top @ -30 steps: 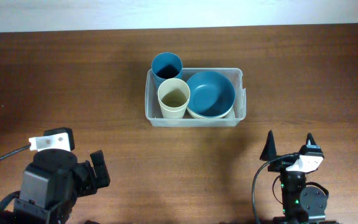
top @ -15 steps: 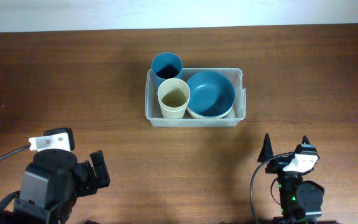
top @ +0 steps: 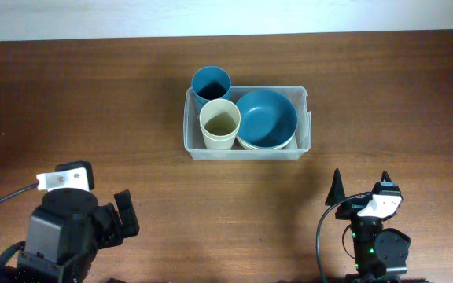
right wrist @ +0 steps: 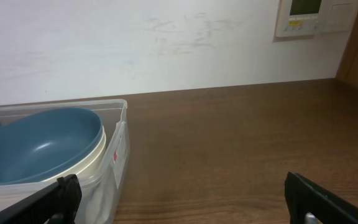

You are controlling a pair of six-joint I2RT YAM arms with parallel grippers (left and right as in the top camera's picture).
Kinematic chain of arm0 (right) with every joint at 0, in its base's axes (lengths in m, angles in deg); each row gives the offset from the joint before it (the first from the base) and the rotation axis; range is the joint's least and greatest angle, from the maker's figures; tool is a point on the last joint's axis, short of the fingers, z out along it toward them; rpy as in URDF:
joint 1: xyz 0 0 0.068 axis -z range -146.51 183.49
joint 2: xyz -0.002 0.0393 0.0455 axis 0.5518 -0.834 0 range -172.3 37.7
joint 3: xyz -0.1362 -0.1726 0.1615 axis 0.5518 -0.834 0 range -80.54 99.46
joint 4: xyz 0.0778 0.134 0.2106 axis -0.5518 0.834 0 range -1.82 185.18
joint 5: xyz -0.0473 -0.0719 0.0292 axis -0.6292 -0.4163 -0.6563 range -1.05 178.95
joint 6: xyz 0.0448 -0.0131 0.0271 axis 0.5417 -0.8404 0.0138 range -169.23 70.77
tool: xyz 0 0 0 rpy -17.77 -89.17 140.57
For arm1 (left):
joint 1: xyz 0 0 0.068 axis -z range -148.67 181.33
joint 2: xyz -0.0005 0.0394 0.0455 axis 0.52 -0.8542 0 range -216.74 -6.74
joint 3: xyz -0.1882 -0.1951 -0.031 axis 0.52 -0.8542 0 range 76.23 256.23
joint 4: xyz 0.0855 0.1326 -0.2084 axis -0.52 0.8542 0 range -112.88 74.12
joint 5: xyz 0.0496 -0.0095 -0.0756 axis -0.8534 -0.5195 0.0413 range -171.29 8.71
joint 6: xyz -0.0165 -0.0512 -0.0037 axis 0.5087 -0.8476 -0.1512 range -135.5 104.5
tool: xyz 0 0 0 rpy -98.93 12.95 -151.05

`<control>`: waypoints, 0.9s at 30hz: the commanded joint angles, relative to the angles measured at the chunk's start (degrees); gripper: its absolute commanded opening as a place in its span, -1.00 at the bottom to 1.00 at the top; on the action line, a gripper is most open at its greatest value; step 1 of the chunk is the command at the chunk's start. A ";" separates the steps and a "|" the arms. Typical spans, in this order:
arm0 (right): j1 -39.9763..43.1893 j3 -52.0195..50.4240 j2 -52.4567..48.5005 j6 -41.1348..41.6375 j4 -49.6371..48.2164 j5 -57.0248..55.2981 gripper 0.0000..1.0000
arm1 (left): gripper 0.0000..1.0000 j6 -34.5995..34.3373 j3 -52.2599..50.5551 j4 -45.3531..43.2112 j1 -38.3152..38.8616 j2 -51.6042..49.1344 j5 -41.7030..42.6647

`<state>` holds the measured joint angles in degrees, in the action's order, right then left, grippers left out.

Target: Pack container

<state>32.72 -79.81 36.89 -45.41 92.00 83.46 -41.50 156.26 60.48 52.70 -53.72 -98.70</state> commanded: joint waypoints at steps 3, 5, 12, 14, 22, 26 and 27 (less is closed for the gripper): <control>0.42 -0.42 0.57 -0.42 0.42 0.52 0.97 | 0.99 -0.55 -0.17 0.02 -0.15 0.17 -0.57; 0.42 -0.42 0.57 -0.42 0.42 0.52 0.98 | 1.00 -0.55 -0.17 0.02 -0.15 0.17 -0.57; 0.42 -0.42 0.57 -0.42 0.42 0.52 0.97 | 1.00 -0.55 -0.17 0.02 -0.15 0.17 -0.57; 0.42 -0.42 0.57 -0.42 0.42 0.52 0.97 | 1.00 -0.52 -0.17 0.02 -0.15 0.17 -0.57; 0.42 -0.42 0.57 -0.42 0.42 0.52 0.97 | 0.99 -0.55 -0.17 2.27 -0.15 0.17 -0.81; 0.42 -0.42 0.57 -0.42 0.42 0.52 0.98 | 0.99 2.58 -2.40 -9.25 -0.17 0.31 -0.85; 0.42 -0.42 0.57 -0.42 0.42 0.52 0.97 | 1.00 5.53 -4.13 -13.68 -0.17 0.61 -0.83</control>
<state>32.72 -79.81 36.89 -45.41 92.02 83.68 -40.65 155.08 52.00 52.70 -53.61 -98.73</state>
